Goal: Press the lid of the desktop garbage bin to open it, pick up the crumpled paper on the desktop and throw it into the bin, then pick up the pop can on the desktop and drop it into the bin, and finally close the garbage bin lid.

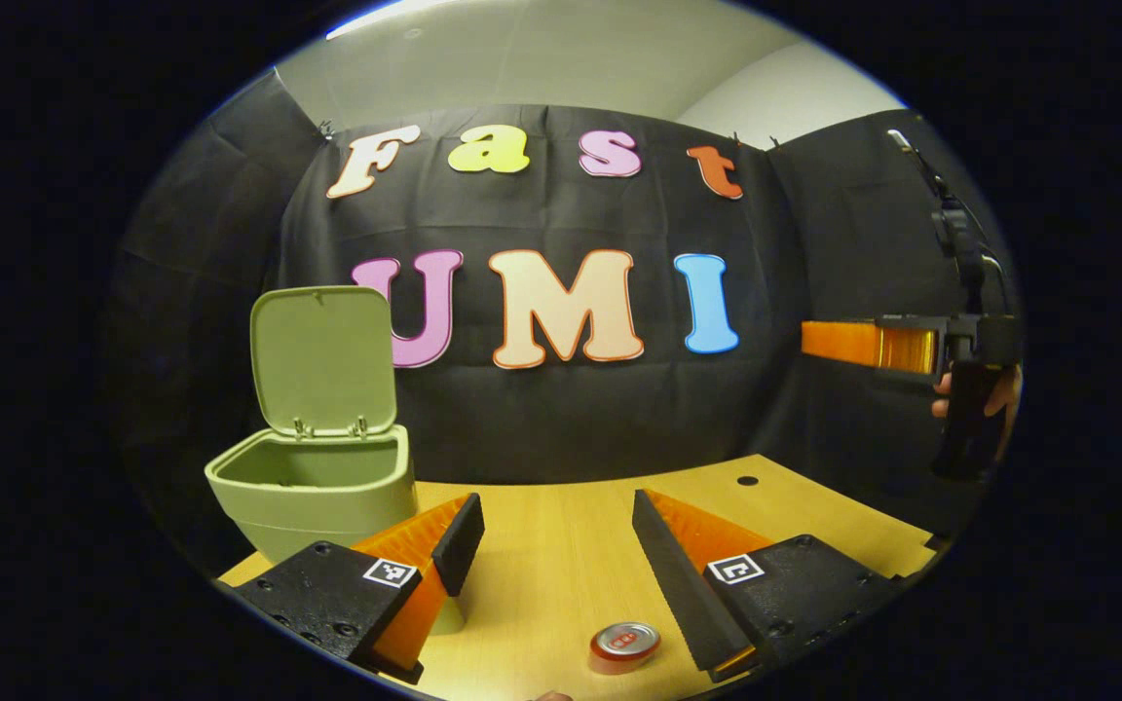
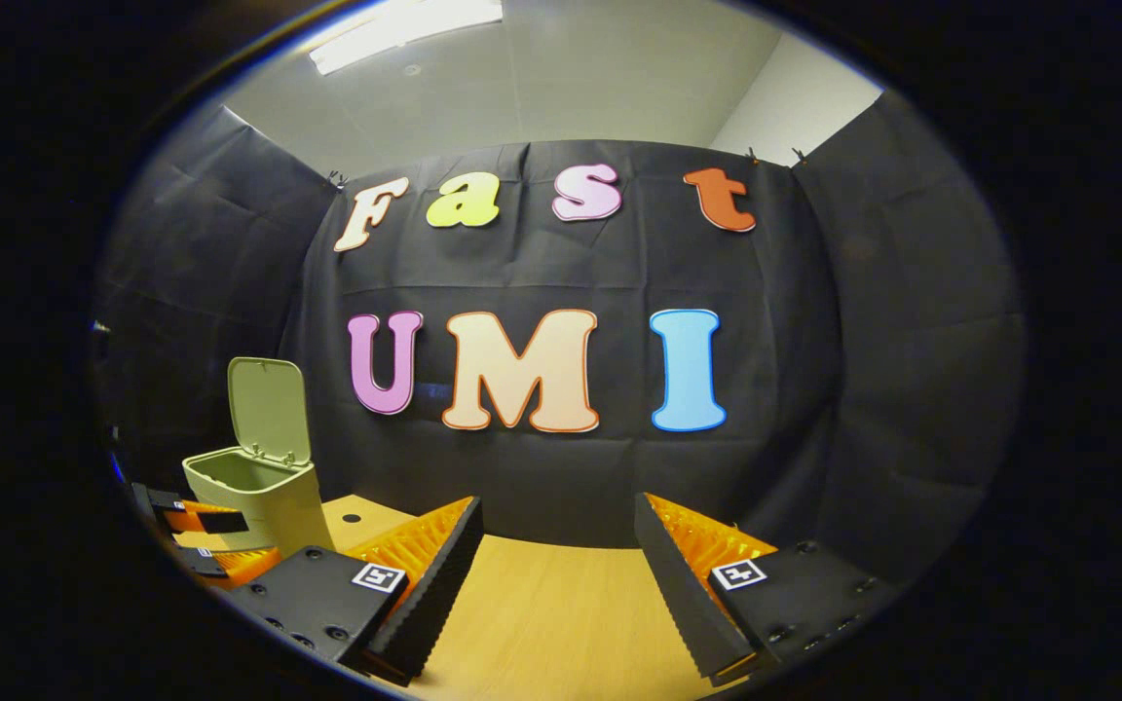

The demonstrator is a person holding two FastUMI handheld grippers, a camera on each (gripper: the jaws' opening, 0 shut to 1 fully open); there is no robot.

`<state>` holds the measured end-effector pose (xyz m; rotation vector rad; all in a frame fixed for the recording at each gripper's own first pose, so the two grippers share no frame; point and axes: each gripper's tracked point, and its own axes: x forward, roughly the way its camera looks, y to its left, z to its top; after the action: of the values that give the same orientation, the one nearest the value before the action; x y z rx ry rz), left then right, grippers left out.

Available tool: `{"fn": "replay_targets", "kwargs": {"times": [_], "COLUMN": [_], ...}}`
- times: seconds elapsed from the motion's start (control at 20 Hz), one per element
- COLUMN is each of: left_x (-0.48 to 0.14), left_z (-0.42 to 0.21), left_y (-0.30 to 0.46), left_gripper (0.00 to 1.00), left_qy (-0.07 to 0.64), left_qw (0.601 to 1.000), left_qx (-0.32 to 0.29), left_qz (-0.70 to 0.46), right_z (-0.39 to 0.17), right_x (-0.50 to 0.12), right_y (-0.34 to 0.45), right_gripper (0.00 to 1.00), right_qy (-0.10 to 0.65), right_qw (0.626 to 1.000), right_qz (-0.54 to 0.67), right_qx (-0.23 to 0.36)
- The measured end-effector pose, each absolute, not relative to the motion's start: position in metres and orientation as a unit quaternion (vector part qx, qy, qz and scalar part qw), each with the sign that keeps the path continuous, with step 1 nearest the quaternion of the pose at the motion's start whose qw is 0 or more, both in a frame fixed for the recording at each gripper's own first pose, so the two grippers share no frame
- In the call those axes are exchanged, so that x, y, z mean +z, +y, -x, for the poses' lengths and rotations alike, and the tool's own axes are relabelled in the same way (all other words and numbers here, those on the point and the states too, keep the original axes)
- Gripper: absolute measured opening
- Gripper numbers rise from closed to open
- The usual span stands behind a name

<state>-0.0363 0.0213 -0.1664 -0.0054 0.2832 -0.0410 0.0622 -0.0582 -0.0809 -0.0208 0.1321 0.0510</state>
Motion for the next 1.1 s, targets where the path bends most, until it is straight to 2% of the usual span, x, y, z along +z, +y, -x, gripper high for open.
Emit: {"fn": "replay_targets", "kwargs": {"times": [0.55,1.1], "left_x": [-0.277,-0.371], "left_z": [0.065,0.094], "left_y": [-0.023,-0.027], "left_gripper": [0.93,0.93], "left_qy": [0.239,0.329], "left_qw": [0.971,0.944], "left_qx": [-0.007,0.013], "left_qz": [0.017,0.028], "right_z": [-0.033,-0.014], "right_x": [-0.089,-0.091], "right_y": [-0.132,-0.147], "right_gripper": [0.98,0.98], "right_qy": [0.092,0.108], "right_qw": [0.995,0.991], "right_qz": [0.037,0.073], "right_qx": [0.001,0.0]}}
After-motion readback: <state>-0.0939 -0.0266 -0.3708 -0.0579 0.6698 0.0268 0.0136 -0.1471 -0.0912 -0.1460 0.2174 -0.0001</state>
